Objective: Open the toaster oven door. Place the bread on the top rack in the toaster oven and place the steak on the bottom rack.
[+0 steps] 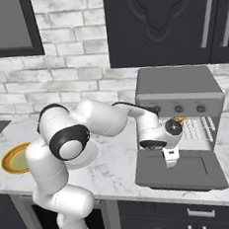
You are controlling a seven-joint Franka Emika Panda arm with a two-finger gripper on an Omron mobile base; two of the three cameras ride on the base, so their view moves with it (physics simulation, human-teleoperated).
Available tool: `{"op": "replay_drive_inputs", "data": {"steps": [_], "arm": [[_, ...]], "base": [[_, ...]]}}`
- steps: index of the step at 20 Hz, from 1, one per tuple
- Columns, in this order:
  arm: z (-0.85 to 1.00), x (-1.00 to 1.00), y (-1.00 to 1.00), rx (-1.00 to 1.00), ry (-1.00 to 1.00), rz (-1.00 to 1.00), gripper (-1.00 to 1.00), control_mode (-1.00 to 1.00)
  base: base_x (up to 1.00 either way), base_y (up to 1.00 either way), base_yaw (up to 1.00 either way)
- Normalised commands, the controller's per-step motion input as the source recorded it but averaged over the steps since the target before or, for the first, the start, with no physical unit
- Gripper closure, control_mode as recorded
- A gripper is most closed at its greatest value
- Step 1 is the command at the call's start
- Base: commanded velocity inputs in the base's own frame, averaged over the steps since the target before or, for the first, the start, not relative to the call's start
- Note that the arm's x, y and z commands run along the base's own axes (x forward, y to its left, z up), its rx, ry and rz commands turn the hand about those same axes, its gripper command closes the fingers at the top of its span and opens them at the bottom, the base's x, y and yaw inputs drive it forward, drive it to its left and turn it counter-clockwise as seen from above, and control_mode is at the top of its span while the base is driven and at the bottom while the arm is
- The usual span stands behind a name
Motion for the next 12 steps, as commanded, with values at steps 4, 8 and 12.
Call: {"op": "replay_drive_inputs", "data": {"steps": [4,8,12], "arm": [[0.27,0.16,0.19,0.0,0.06,-0.01,-1.0,-1.0],[0.22,-0.04,0.08,0.0,0.08,0.0,-1.0,-1.0],[0.19,-0.3,0.0,-0.01,0.09,0.01,-1.0,-1.0]], "base": [[0.0,0.0,0.0],[0.0,0.0,0.0],[0.0,0.0,0.0]]}}
